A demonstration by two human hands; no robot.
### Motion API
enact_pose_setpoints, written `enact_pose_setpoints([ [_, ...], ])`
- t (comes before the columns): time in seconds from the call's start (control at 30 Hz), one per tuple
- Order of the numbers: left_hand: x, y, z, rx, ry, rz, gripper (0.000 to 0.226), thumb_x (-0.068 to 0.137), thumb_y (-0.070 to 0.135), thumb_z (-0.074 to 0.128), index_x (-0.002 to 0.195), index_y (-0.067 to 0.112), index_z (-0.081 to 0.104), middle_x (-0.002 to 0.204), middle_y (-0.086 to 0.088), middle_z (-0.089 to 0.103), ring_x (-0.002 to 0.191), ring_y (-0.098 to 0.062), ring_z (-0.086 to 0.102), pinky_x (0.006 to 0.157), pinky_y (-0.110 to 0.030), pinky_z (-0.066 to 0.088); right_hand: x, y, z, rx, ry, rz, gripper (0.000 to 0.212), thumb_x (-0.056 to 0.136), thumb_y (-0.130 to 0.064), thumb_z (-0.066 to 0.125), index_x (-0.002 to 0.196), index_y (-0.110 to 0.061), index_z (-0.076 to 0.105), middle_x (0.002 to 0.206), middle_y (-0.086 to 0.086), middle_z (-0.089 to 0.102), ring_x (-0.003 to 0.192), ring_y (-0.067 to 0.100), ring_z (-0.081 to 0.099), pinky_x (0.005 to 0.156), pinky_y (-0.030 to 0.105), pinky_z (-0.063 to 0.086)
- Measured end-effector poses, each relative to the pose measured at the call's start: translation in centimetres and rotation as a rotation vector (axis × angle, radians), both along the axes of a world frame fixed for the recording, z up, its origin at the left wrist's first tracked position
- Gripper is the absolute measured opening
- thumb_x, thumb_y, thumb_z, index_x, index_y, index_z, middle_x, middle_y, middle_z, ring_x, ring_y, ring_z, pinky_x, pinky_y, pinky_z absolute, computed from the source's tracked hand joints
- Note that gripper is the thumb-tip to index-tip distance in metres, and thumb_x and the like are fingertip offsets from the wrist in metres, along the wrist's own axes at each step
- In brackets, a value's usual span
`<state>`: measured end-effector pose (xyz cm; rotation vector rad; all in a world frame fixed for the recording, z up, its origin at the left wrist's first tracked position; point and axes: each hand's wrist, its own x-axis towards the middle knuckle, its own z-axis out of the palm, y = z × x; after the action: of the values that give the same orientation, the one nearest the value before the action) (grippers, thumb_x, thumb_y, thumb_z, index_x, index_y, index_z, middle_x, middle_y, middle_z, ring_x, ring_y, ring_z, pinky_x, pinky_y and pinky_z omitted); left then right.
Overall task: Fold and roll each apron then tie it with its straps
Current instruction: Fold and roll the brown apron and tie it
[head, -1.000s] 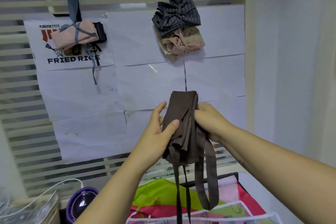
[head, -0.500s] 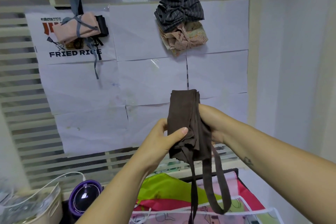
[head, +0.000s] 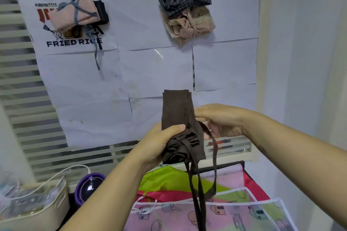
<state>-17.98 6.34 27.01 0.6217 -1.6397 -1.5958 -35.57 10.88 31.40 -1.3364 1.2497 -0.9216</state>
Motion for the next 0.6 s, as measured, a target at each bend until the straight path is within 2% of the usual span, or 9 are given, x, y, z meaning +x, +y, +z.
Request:
enact_pose_setpoints([
  [0.13, 0.7, -0.9, -0.7, 0.152, 0.061, 0.085, 0.025, 0.092, 0.014, 0.056, 0.112, 0.001, 0.063, 0.103, -0.017, 0.071, 0.086, -0.027, 0.070, 0.070, -0.035, 0.055, -0.9, -0.1, -3.0, 0.071, 0.024, 0.077, 0.003, 0.088, -0.020, 0.062, 0.089, -0.018, 0.060, 0.074, -0.002, 0.058, 0.065, 0.007, 0.058, 0.069, 0.023, 0.047],
  [0.2, 1.1, -1.3, -1.1, 0.264, 0.085, 0.094, 0.023, 0.092, 0.015, 0.056, 0.107, 0.000, 0.064, 0.097, -0.018, 0.072, 0.080, -0.027, 0.071, 0.063, -0.034, 0.057, -0.8, -0.3, -4.2, 0.076, -0.064, 0.105, 0.015, 0.085, -0.010, 0.066, 0.098, -0.015, 0.060, 0.067, -0.002, 0.053, 0.057, 0.004, 0.053, 0.066, 0.022, 0.046],
  [0.27, 1.7, -1.6, -1.5, 0.369, 0.106, 0.079, 0.021, 0.093, 0.017, 0.055, 0.099, 0.000, 0.066, 0.089, -0.017, 0.072, 0.072, -0.025, 0.072, 0.057, -0.032, 0.058, -1.5, -0.6, -4.3, 0.105, -0.334, 0.075, 0.036, 0.072, -0.002, 0.073, 0.105, -0.011, 0.063, 0.057, -0.003, 0.043, 0.047, 0.006, 0.048, 0.059, 0.025, 0.053],
  [0.33, 2.3, -2.0, -1.8, 0.439, 0.119, 0.070, 0.020, 0.092, 0.018, 0.055, 0.093, 0.001, 0.067, 0.084, -0.016, 0.072, 0.067, -0.024, 0.071, 0.055, -0.033, 0.059, -2.8, -1.0, -4.0, 0.069, -0.668, -0.109, 0.047, 0.057, -0.005, 0.081, 0.102, -0.009, 0.067, 0.046, -0.005, 0.041, 0.042, 0.007, 0.049, 0.058, 0.030, 0.058],
  [0.4, 2.8, -2.4, -2.3, 0.471, 0.109, 0.062, 0.020, 0.089, 0.017, 0.056, 0.091, 0.000, 0.067, 0.082, -0.017, 0.071, 0.066, -0.025, 0.071, 0.056, -0.035, 0.060, -4.0, -1.5, -3.6, -0.052, -0.944, -0.331, 0.027, 0.067, -0.008, 0.072, 0.092, -0.009, 0.065, 0.049, -0.006, 0.052, 0.046, 0.007, 0.057, 0.060, 0.028, 0.058],
  [0.47, 3.1, -2.6, -2.8, 0.471, 0.091, 0.049, 0.020, 0.082, 0.016, 0.060, 0.088, -0.001, 0.068, 0.082, -0.017, 0.072, 0.066, -0.025, 0.071, 0.060, -0.036, 0.060, -5.2, -2.0, -3.7, -0.162, -1.136, -0.507, 0.006, 0.084, -0.008, 0.062, 0.090, -0.009, 0.062, 0.071, 0.000, 0.067, 0.062, 0.010, 0.067, 0.065, 0.028, 0.057],
  [0.53, 3.3, -2.7, -3.4, 0.455, 0.059, 0.025, 0.020, 0.073, 0.015, 0.063, 0.081, -0.001, 0.073, 0.083, -0.017, 0.072, 0.068, -0.024, 0.071, 0.063, -0.036, 0.060, -6.0, -2.9, -4.7, -0.195, -1.156, -0.626, 0.006, 0.091, -0.007, 0.057, 0.096, -0.007, 0.059, 0.088, 0.007, 0.065, 0.080, 0.017, 0.068, 0.067, 0.030, 0.057],
  [0.6, 3.2, -2.4, -3.7, 0.446, 0.031, -0.015, 0.018, 0.070, 0.014, 0.063, 0.074, 0.000, 0.076, 0.083, -0.017, 0.072, 0.069, -0.023, 0.071, 0.065, -0.036, 0.060, -6.3, -3.7, -6.3, -0.214, -0.974, -0.680, 0.024, 0.092, -0.004, 0.056, 0.116, -0.004, 0.055, 0.090, 0.008, 0.058, 0.085, 0.019, 0.063, 0.070, 0.030, 0.057],
])
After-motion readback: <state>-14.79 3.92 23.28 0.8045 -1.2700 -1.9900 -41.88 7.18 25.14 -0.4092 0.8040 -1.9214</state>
